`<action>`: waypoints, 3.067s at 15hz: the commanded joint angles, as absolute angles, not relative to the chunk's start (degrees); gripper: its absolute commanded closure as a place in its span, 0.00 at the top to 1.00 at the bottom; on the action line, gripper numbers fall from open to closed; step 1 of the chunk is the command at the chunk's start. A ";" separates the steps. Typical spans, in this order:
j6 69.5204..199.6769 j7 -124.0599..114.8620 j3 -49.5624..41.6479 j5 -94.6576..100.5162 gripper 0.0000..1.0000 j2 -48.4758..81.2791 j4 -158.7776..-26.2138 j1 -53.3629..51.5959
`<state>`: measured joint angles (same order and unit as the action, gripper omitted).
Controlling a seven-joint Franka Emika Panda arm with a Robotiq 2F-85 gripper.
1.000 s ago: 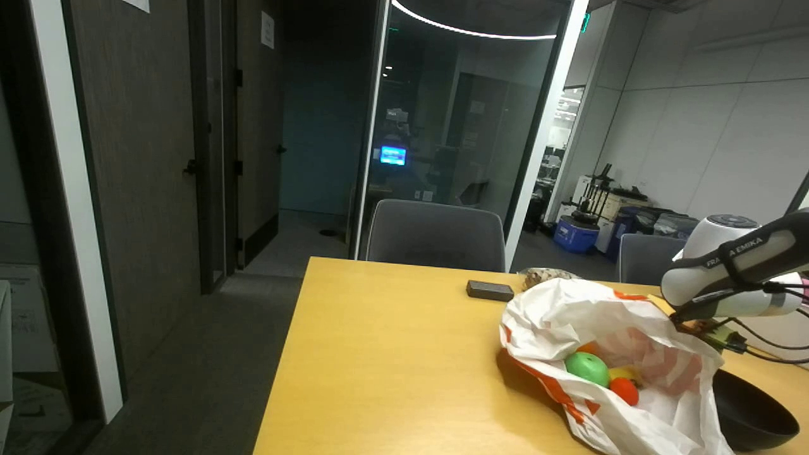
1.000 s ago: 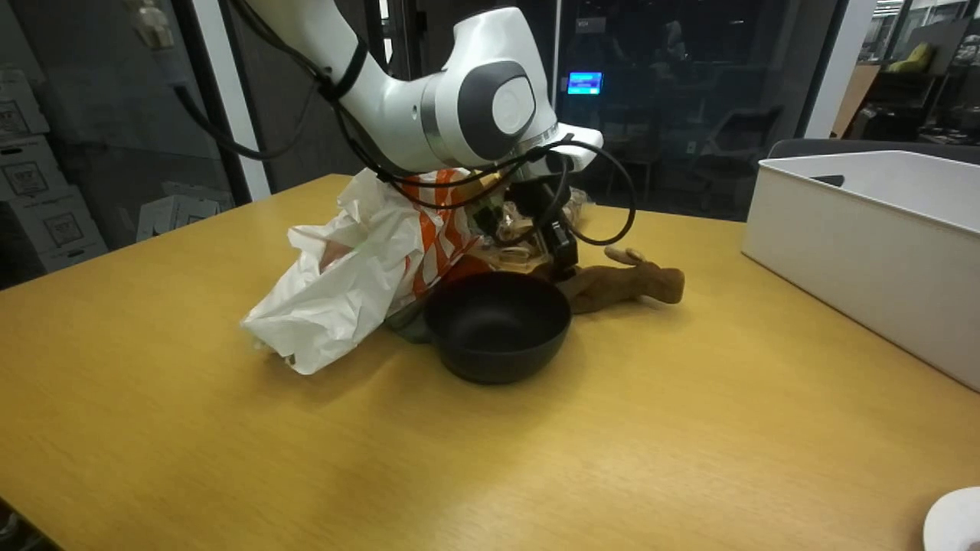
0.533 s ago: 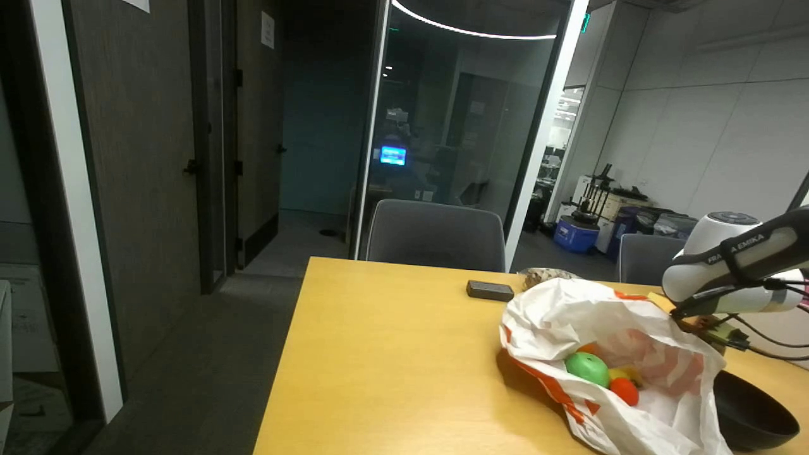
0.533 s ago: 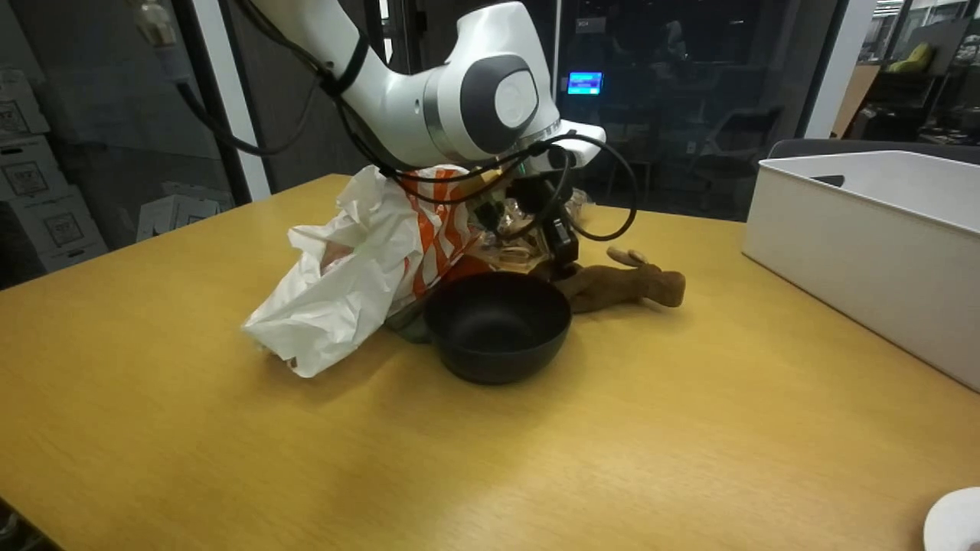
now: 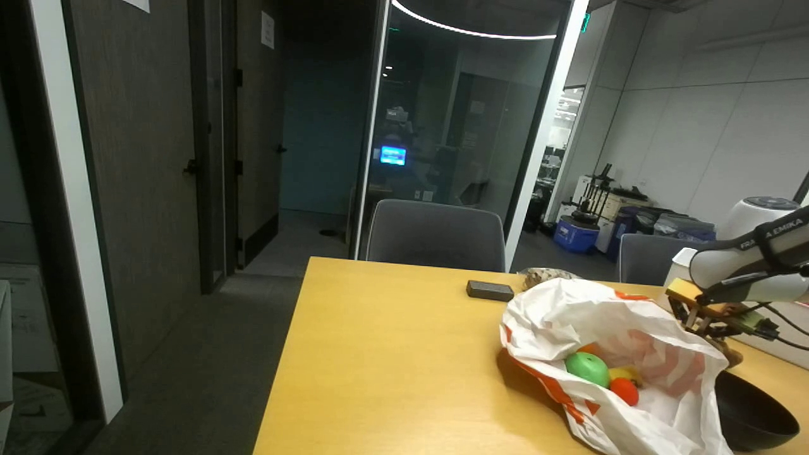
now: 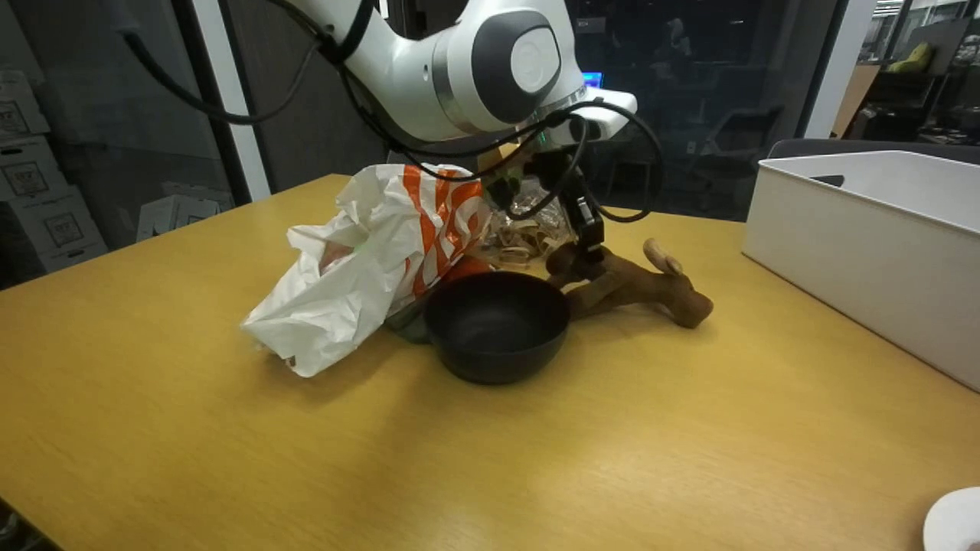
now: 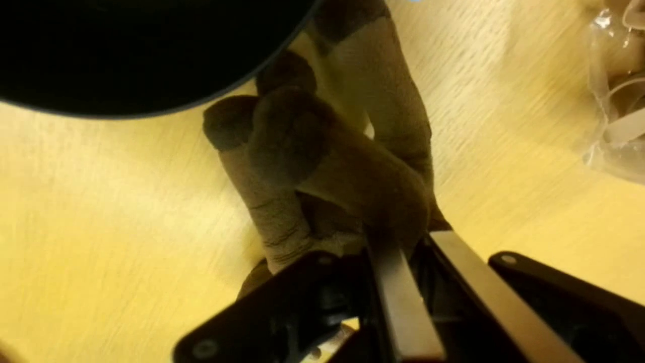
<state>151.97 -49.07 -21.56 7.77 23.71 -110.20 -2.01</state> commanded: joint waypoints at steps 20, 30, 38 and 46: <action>136.58 -11.51 -12.42 -11.50 0.11 -38.35 -145.24 3.79; 111.66 5.86 -11.92 -20.89 0.11 -43.89 -144.52 -3.43; 113.55 8.16 -7.12 -25.46 0.09 -26.70 -141.80 -6.68; 133.93 -8.75 -1.88 -23.49 0.08 -14.99 -139.03 -2.17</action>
